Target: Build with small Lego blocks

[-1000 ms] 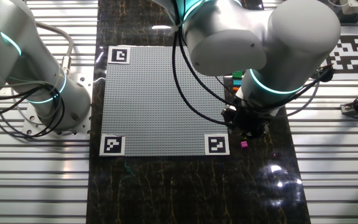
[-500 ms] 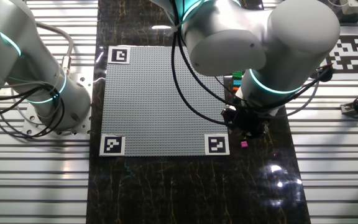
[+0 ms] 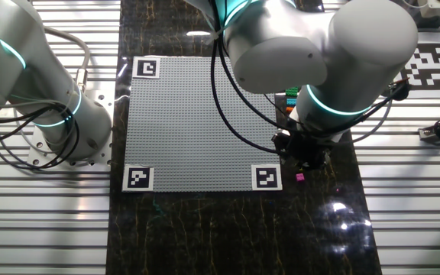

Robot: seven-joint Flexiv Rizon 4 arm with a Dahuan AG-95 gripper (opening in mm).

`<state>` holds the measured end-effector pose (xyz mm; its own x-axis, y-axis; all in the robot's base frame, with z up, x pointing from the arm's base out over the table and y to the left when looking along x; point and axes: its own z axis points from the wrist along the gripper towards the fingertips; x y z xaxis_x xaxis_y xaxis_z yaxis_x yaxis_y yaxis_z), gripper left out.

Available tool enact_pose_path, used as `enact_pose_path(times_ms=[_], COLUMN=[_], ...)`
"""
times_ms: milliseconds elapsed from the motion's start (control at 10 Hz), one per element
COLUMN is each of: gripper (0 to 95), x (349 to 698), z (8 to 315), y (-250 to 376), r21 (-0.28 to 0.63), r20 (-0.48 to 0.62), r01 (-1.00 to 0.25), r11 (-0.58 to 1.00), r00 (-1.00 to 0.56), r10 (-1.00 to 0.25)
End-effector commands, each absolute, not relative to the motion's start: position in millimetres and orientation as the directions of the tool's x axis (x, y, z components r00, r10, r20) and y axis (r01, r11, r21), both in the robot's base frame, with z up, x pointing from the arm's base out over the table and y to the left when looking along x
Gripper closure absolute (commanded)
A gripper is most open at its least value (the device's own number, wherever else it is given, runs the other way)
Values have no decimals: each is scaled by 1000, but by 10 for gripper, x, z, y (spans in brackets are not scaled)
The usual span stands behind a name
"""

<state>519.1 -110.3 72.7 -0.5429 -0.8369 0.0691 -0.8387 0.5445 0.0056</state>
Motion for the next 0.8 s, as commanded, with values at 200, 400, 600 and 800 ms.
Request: enact_pose_path(times_ms=[200, 400, 600, 800], gripper=[760, 760, 760, 760], x=[5190, 5275, 5264, 5272], z=[728, 743, 784, 786], y=[-1102, -1093, -1061, -1057], r21=[6, -2, -16, -15], r20=[69, 95, 106, 113], r01=[-839, -784, -727, -719], r11=[544, 621, 687, 695], r00=[-542, -618, -684, -692], r10=[-837, -780, -722, -713])
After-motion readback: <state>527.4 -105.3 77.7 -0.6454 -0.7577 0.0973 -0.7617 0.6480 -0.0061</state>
